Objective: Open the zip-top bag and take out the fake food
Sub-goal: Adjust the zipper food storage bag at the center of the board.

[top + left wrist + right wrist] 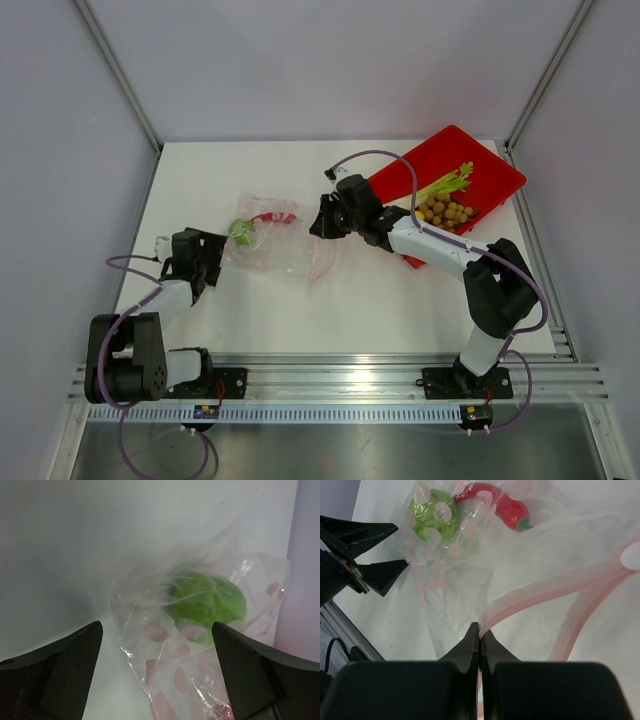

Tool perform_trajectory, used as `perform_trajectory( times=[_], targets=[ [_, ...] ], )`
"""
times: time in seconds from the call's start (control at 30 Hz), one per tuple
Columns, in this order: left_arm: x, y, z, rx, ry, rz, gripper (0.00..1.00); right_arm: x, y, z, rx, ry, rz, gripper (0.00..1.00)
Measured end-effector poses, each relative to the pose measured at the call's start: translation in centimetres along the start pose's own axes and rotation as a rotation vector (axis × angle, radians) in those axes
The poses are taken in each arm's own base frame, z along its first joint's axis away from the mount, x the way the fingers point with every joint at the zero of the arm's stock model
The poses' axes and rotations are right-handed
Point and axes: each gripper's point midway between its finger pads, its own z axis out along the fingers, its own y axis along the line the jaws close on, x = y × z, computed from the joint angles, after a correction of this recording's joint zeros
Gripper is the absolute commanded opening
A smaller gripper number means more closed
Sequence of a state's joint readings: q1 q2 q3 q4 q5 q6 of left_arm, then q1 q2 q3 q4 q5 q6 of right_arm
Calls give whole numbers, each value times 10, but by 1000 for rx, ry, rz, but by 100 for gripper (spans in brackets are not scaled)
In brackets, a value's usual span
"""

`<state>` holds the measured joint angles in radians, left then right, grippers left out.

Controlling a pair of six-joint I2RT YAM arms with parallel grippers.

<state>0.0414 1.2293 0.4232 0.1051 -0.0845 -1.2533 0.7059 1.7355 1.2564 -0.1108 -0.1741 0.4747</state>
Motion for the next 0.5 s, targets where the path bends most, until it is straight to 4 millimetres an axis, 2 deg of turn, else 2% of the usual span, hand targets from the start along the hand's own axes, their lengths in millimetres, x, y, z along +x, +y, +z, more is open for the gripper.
perform_trajectory(
  times=[0.1, 0.17, 0.3, 0.33, 0.4, 0.43, 0.5],
  targets=[
    [3, 9, 7, -33, 8, -8, 91, 0, 0, 0, 0, 0, 0, 0],
    [1, 4, 12, -21, 3, -21, 87, 0, 0, 0, -1, 0, 0, 0],
    [3, 4, 24, -15, 12, -42, 50, 0, 0, 0, -1, 0, 0, 0],
    [4, 6, 26, -18, 19, -40, 33, 0, 0, 0, -1, -1, 0, 0],
    [5, 11, 29, -36, 26, -46, 21, 0, 0, 0, -1, -1, 0, 0],
    [5, 14, 30, -44, 28, -45, 11, 0, 0, 0, -1, -1, 0, 0],
    [4, 15, 29, -50, 25, -48, 4, 0, 0, 0, -1, -2, 0, 0]
  ],
)
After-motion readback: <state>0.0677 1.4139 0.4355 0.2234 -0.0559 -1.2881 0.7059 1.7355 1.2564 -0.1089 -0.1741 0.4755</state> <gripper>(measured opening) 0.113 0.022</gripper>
